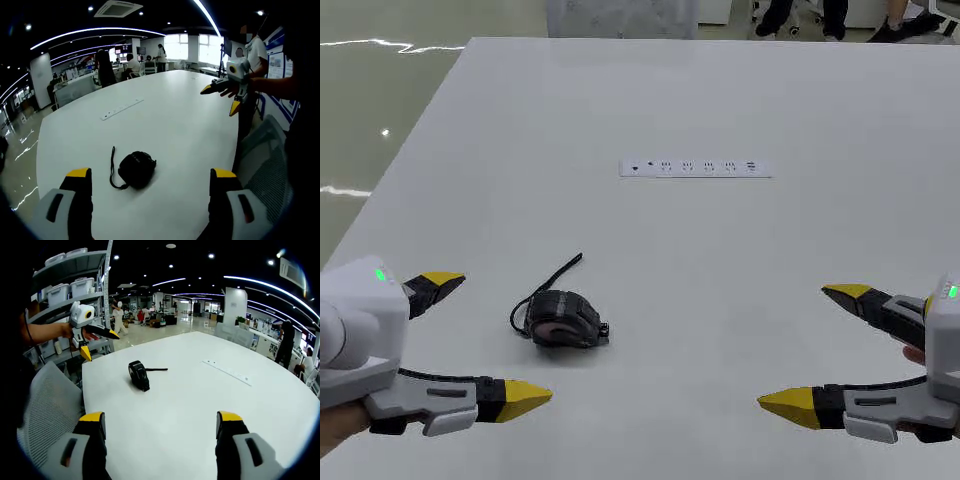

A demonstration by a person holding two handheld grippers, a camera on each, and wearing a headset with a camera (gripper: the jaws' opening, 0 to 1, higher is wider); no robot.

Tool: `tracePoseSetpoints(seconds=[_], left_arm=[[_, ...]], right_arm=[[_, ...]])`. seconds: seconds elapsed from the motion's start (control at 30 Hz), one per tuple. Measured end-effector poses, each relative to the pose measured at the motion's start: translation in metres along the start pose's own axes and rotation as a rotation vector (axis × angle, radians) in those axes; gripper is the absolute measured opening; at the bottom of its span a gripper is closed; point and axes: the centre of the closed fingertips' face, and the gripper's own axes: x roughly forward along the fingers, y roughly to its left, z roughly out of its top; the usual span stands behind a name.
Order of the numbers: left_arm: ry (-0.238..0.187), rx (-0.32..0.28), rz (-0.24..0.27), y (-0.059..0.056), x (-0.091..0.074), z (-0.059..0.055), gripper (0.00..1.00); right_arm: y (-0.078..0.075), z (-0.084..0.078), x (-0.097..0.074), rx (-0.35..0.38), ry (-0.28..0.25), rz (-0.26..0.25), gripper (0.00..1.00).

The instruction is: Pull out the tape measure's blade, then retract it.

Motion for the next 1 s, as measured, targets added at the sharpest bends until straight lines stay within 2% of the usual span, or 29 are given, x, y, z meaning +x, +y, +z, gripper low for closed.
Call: tracePoseSetpoints(seconds=[0.23,0.33,0.47,0.9,1.0], left_arm=[[0.007,0.016,-0.006,0.001,0.002,0.002,0.95],[0.012,0.025,-0.008,0.006,0.004,0.001,0.95],[0.015,0.029,-0.022,0.006,0.005,0.002,0.94],[0.049,0.103,-0.064,0.011,0.018,0.001,0.86],[0.061,0.116,-0.079,0.016,0.022,-0.002,0.84]], right_arm=[[0.0,0.001,0.004,-0.018,0.006,0.015,0.93],[0.001,0.001,0.006,-0.027,0.012,0.026,0.92],[0.0,0.005,0.01,-0.028,0.001,0.035,0.91],[0.003,0.015,0.023,-0.08,-0.016,0.089,0.82],[0.006,0.016,0.026,-0.091,-0.014,0.105,0.81]])
